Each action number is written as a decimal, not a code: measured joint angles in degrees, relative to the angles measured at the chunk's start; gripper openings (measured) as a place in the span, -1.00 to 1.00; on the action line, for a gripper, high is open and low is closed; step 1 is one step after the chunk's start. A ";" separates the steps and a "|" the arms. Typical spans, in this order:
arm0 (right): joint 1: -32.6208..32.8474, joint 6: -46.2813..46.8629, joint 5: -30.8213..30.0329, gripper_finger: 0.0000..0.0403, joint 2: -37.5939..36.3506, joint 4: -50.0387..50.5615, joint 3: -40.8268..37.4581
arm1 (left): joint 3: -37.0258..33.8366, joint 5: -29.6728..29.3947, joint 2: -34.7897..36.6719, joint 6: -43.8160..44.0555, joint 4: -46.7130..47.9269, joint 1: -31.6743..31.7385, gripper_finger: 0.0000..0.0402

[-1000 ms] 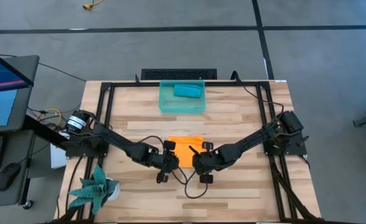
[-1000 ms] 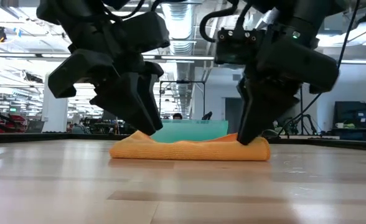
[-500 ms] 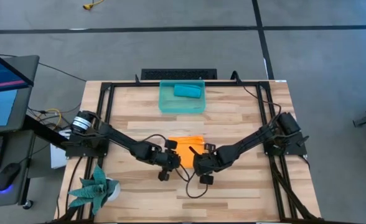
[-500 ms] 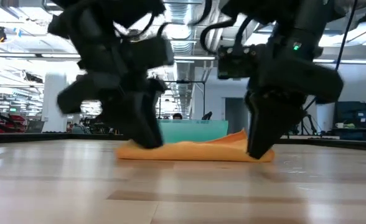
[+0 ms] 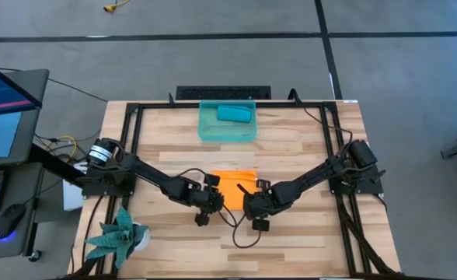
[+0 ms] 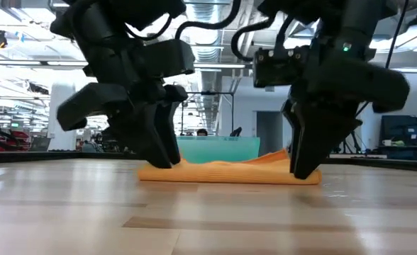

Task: Roll microfiber towels into tight, uniform cylinder then place into a basket
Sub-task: Roll the yellow microfiber cloth

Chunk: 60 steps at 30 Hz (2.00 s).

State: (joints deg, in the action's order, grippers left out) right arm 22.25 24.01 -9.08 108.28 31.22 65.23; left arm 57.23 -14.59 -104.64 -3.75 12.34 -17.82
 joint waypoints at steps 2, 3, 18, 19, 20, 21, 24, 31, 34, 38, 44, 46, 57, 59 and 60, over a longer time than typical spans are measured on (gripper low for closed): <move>0.27 -0.01 -0.15 -0.41 -0.95 0.14 -0.02 | -0.02 -0.04 0.17 -0.06 0.82 -0.24 -0.38; 0.31 -0.02 -0.17 -0.41 -1.14 -0.15 0.08 | -0.02 -0.12 0.20 -0.13 0.79 -0.31 -0.38; 0.92 -3.56 -1.68 -0.41 -3.42 3.89 1.70 | -0.02 -8.70 0.73 -2.66 2.06 -0.73 -0.38; 1.17 -3.53 -1.98 -0.41 -4.51 5.46 1.71 | -0.01 -10.05 0.94 -2.68 2.03 -0.99 -0.38; 1.49 -3.53 -2.55 -0.41 -5.30 5.26 2.11 | 0.03 -11.17 1.31 -2.65 2.04 -1.43 -0.38; 2.06 -3.53 -3.76 -0.41 -6.30 5.06 2.29 | 0.01 -12.41 2.07 -2.25 3.11 -2.04 -0.38; 4.69 -3.50 -10.07 -0.41 -10.23 8.67 2.10 | 0.37 -15.63 4.11 0.69 4.63 -4.31 -0.38; 13.85 -1.51 -26.54 -0.41 -18.12 11.57 0.39 | 0.81 -27.19 7.70 5.79 7.05 -12.34 -0.38; 17.05 -1.50 -32.98 -0.41 -19.16 11.40 -0.14 | 0.74 -32.70 7.66 5.20 7.98 -15.89 -0.38; 20.00 -1.46 -37.63 -0.41 -18.13 10.56 -0.34 | 0.72 -33.40 7.04 3.54 7.25 -18.85 -0.38; 19.73 0.00 -35.57 -0.41 -12.08 6.93 -0.35 | 0.74 -29.62 7.04 4.86 6.20 -18.92 -0.38; 18.89 0.00 -33.65 -0.41 -9.43 5.56 -0.37 | 0.41 -27.67 7.04 5.34 5.91 -18.70 -0.38; 12.21 -5.92 -28.75 -0.41 -0.76 5.73 5.73 | -3.17 -21.16 7.04 2.98 -1.12 -17.17 -0.38; 10.91 -5.90 -25.92 -0.41 -0.02 5.27 7.17 | -3.17 -19.63 7.04 3.71 -1.14 -16.65 -0.38; 10.45 -5.90 -24.29 -0.40 0.13 5.59 7.40 | -3.17 -19.08 7.04 4.24 -1.14 -16.54 -0.38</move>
State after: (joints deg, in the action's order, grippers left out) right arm 32.70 18.11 -33.37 108.41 36.81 72.63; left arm 54.06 -33.67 -97.60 0.50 11.20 -34.36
